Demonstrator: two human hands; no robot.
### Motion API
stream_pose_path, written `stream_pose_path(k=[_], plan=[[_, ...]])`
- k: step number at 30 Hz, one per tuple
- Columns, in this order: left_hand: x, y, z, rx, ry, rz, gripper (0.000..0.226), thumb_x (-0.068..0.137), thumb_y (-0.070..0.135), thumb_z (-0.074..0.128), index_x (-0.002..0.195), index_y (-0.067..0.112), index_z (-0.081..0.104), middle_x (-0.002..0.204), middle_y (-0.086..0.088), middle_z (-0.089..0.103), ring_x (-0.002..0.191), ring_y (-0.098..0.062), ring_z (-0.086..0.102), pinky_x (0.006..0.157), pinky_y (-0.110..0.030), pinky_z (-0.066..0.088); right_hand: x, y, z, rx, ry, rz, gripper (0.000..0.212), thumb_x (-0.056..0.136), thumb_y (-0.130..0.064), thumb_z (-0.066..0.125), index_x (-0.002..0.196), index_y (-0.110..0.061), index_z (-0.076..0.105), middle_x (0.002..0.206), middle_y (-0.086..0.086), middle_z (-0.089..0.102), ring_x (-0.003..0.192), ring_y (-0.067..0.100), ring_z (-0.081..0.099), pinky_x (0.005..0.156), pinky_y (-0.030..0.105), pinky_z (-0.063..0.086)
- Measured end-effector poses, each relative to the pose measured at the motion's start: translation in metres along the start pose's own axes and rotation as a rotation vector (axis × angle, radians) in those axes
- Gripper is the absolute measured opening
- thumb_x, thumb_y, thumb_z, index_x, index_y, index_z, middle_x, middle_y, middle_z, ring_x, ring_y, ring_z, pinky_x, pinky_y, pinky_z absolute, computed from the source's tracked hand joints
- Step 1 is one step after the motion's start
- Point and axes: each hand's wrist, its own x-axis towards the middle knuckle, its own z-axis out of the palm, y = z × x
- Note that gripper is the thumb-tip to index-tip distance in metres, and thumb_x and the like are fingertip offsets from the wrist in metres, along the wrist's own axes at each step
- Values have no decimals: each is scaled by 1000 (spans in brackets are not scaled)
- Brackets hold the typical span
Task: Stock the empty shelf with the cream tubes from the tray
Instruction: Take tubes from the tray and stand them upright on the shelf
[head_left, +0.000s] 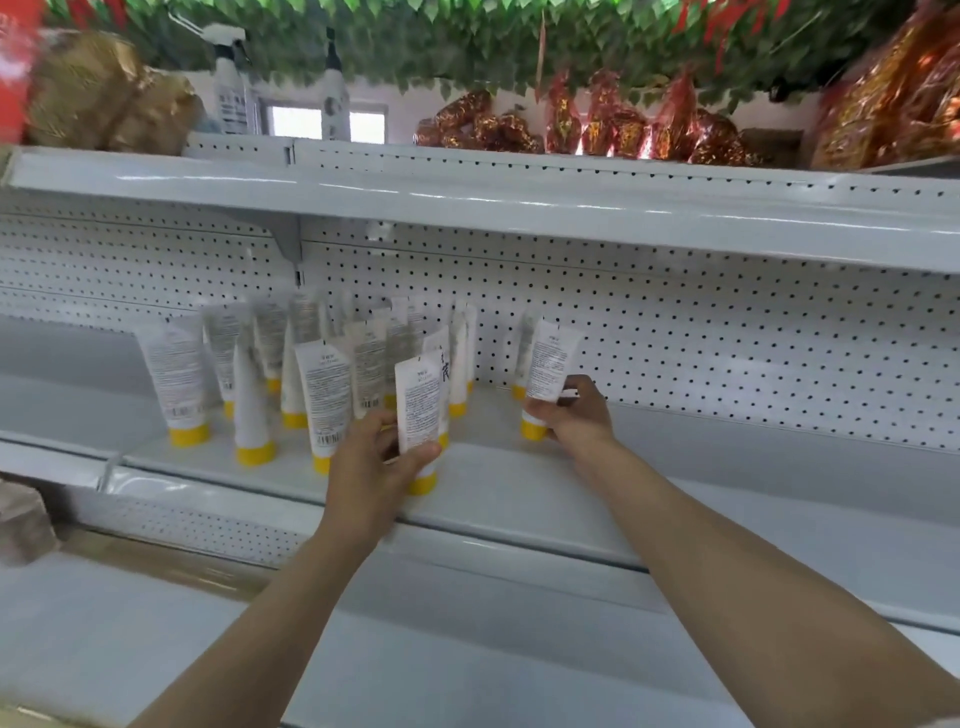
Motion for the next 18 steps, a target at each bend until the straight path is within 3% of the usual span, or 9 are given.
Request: stream_pose_path(k=[7, 12, 18], plan=[[4, -10, -7, 31, -53, 74, 39, 77, 8, 78, 110, 15, 60, 96, 7, 73, 82, 2, 68, 66, -9, 50, 12, 4, 18, -137, 128, -18, 44, 65, -31, 85, 97, -28, 54, 93, 0, 69, 89, 20, 67, 79, 38, 57], [9, -19, -8, 74, -61, 54, 39, 74, 18, 81, 107, 17, 60, 94, 6, 73, 81, 0, 68, 62, -8, 49, 15, 0, 33, -186, 145, -62, 44, 71, -29, 82, 104, -23, 53, 96, 3, 66, 84, 19, 61, 63, 26, 43], [13, -27, -10, 59, -81, 33, 43, 73, 22, 83, 109, 17, 60, 98, 6, 73, 88, -4, 69, 74, -21, 53, 24, 0, 44, -317, 158, -73, 44, 74, -30, 80, 109, -17, 57, 95, 1, 64, 85, 17, 58, 69, 25, 39]])
